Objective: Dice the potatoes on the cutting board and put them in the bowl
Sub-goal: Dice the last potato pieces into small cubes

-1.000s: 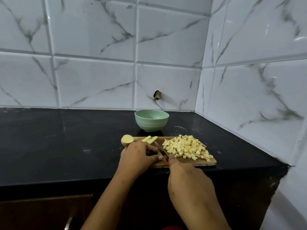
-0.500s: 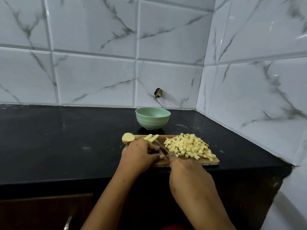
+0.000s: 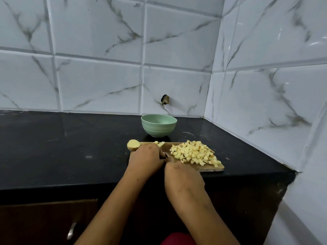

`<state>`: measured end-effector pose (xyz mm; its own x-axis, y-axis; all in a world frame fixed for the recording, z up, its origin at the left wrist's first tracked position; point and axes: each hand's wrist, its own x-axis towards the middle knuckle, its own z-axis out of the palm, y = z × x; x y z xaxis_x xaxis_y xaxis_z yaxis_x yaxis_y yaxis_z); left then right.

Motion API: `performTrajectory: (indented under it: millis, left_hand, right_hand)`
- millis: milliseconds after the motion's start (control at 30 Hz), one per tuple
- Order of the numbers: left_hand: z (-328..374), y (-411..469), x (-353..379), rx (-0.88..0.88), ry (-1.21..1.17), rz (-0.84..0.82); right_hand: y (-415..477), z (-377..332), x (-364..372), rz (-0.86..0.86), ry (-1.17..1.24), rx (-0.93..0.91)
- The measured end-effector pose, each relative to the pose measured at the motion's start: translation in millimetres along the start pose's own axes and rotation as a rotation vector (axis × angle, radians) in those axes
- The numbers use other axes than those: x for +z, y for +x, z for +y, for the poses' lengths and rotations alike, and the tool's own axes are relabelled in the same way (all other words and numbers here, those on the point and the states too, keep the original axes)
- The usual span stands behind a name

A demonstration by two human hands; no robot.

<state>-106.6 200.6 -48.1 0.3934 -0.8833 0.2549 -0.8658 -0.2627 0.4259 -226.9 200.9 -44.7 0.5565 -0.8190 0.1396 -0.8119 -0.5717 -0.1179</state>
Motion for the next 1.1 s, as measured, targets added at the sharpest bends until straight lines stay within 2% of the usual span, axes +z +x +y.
performTrajectory:
  millis: [267,433,533,700,900,1100]
  left_hand:
    - [-1.0,-3.6,-2.5,-0.022,-0.095,-0.003]
    - [1.0,-11.7,0.4,-0.012,0.026,0.051]
    - [2.1,-15.3,4.4,0.013,0.053,0.116]
    - [4.8,-14.6,7.1,0.040,0.146,0.105]
    - [2.6,-10.4,7.4,0.038,0.100,0.162]
    - [-3.4,-0.4,6.6,0.042,0.177,0.196]
  right_hand:
    - [-26.6,18.5,-9.0,0.004,0.038,-0.048]
    - [-17.5,54.9,-20.8,-0.093,0.524,-0.028]
    - [-18.8,66.9,-20.1,-0.043,0.698,0.018]
    - [-18.2,66.3,-15.7,-0.024,0.732,0.027]
    - [-16.0,59.0,-10.5,-0.007,0.706,-0.010]
    - [-10.6,60.3,-4.8,-0.021,0.735,-0.017]
